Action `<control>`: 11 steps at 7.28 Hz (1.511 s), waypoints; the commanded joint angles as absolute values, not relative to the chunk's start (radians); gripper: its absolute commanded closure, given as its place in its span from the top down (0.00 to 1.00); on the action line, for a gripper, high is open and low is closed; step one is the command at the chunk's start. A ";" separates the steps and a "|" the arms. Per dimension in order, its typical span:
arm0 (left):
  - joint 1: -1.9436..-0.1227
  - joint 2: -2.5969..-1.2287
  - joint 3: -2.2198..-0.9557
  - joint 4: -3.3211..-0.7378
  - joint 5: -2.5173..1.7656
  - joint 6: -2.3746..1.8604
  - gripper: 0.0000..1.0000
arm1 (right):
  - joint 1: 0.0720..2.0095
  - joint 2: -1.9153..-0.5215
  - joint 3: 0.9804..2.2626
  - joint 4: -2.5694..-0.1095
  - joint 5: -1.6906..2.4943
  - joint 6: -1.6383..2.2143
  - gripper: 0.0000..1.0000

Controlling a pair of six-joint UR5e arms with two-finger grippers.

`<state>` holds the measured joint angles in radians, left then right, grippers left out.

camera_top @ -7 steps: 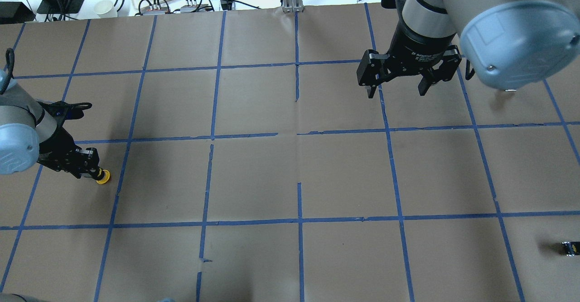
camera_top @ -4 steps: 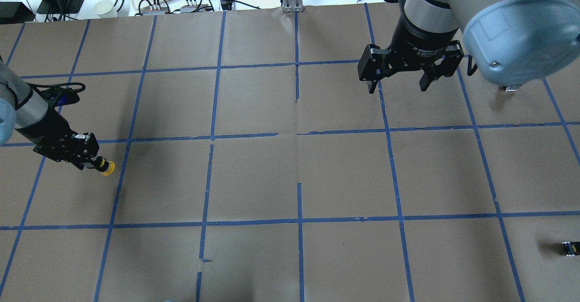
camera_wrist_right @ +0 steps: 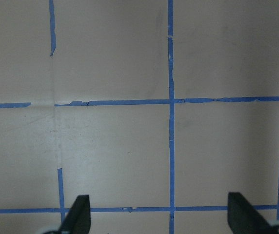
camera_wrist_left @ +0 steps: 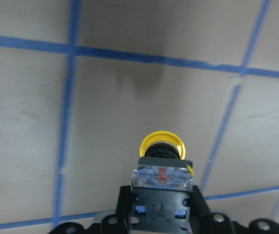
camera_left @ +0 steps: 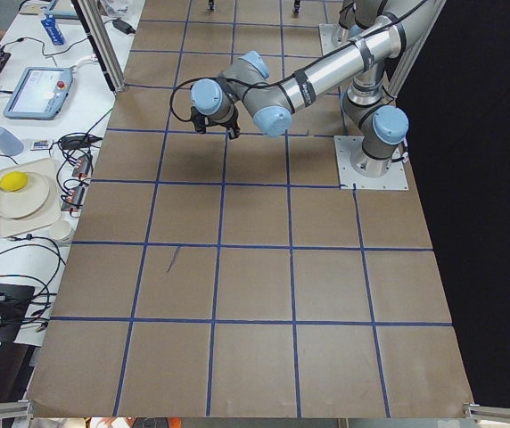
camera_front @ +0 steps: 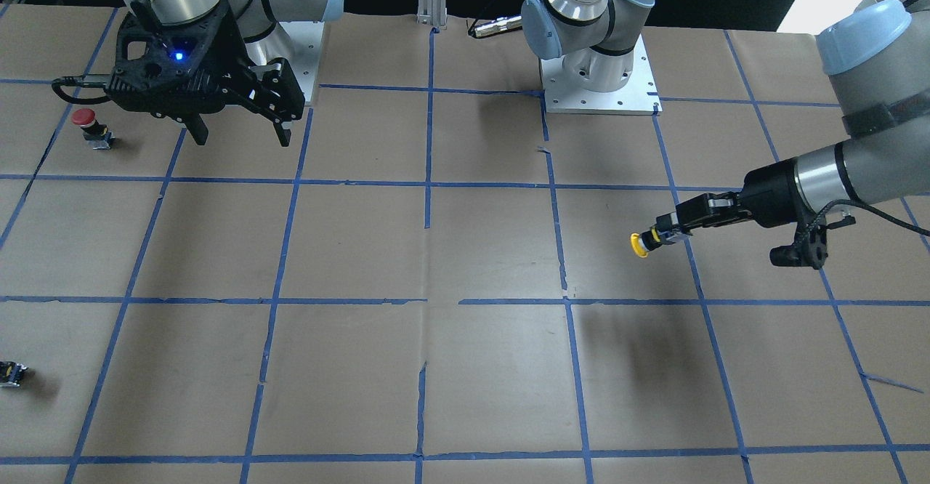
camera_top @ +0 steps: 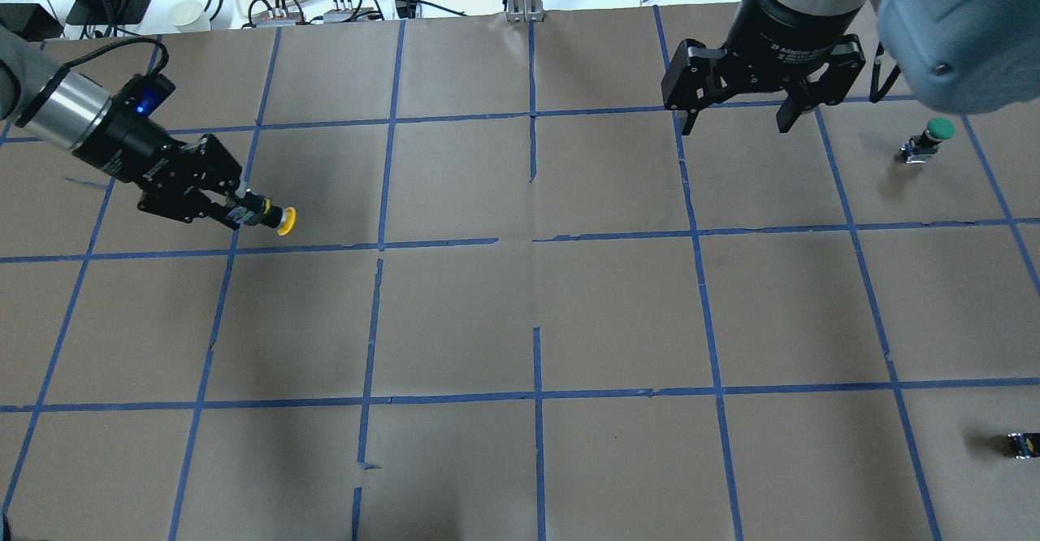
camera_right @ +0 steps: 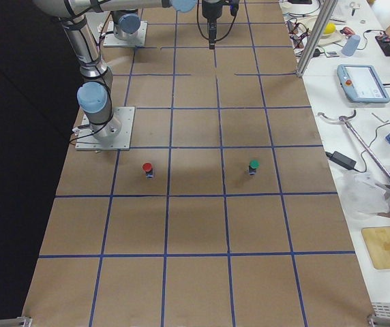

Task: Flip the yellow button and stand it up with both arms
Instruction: 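Lift the yellow button with the left gripper toward the right gripper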

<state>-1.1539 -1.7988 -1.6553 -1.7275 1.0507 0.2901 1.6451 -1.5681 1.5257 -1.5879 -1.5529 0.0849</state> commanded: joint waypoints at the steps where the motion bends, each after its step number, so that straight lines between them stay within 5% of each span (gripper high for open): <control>1: -1.274 -1.804 -1.661 -1.817 0.602 0.119 0.00 | 1.638 -1.574 1.516 -1.574 -1.549 0.081 1.00; 7: -1.516 -1.799 -1.761 -1.809 -0.044 -0.018 0.01 | 1.548 -1.614 1.500 -1.508 -1.010 0.081 1.00; 11: -1.560 -1.776 -1.825 -1.809 -0.159 -0.031 0.01 | 1.286 -1.611 1.520 -1.332 -0.685 0.083 1.00</control>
<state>-1.5386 -1.7843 -1.8005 -1.8085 -0.1141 -0.0269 1.3512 -1.6140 1.5120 -1.4200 -0.8073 0.0896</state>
